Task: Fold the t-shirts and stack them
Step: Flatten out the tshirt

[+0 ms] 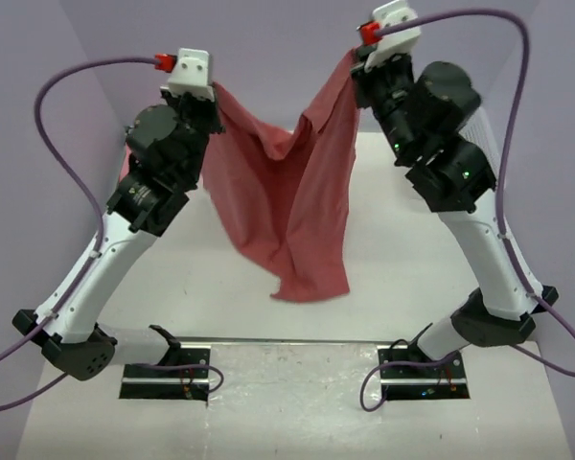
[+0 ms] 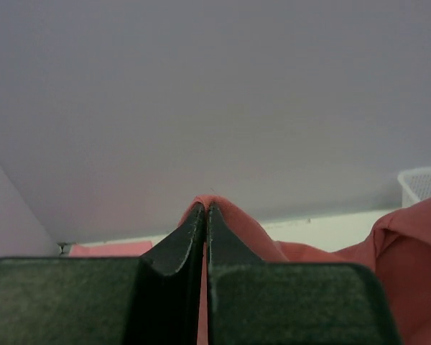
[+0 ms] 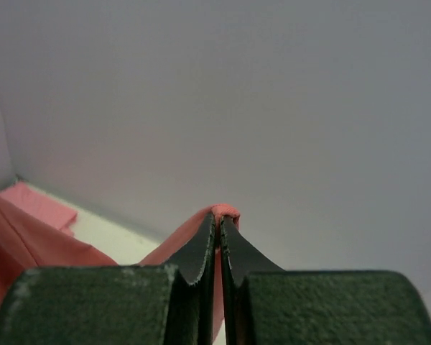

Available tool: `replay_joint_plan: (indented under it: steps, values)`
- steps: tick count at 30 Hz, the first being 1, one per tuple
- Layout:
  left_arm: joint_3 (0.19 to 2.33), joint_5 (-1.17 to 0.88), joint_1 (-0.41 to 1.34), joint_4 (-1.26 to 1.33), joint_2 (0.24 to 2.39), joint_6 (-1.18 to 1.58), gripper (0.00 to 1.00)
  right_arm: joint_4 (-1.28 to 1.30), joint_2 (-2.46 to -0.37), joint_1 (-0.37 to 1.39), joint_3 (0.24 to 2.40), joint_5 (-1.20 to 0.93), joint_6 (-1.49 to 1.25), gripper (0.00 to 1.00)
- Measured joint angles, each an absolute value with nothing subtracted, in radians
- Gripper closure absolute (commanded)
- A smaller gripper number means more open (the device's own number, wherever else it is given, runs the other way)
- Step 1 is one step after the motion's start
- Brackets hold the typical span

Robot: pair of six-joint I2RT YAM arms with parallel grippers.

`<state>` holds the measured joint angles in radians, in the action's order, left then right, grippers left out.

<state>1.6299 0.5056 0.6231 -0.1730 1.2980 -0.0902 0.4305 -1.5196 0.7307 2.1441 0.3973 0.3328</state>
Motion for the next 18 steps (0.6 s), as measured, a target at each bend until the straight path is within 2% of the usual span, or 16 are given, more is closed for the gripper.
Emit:
replay_joint_plan:
  steps: [3, 6, 12, 18]
  values:
    - [1.771, 0.509, 0.624, -0.158, 1.311, -0.131, 1.00, 0.432, -1.566, 0.731, 2.380, 0.393, 0.380, 1.00]
    - [1.881, 0.504, 0.624, -0.131, 1.320, -0.154, 1.00, 0.416, -1.544, 0.730, 2.466, 0.394, 0.403, 1.00]
    - [1.863, 0.507, 0.636, -0.141, 1.230, -0.170, 1.00, 0.390, -1.361, 0.842, 2.295, 0.452, 0.480, 1.00]
    - [1.855, 0.572, 0.639, -0.142, 1.132, -0.231, 1.00, 0.340, -1.274, 0.897, 2.305, 0.517, 0.599, 1.00]
